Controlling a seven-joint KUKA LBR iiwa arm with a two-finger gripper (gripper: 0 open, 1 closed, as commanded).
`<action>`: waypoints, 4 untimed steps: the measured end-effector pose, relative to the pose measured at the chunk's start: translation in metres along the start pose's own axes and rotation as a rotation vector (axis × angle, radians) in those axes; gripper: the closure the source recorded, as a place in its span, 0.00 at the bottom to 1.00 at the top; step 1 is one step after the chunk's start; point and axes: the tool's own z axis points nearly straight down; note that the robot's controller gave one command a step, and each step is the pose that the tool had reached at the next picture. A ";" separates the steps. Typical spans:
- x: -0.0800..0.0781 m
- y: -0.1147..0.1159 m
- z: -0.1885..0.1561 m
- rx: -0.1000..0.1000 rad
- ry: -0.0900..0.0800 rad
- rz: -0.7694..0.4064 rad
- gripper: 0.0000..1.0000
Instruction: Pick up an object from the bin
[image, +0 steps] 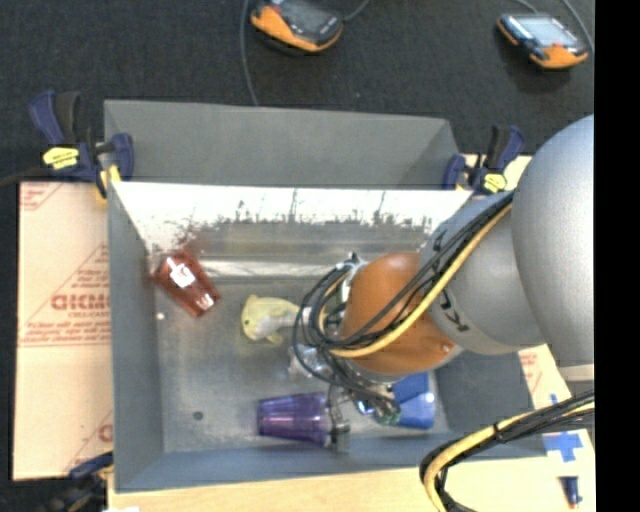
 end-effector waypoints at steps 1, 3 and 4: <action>-0.012 0.036 0.003 -0.001 -0.006 -0.069 0.00; -0.046 0.031 0.005 -0.001 0.000 0.078 0.00; -0.081 0.023 0.003 0.000 -0.006 -0.004 1.00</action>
Offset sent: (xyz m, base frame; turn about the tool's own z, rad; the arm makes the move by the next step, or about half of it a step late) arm -0.0072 0.0297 -0.0052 0.4122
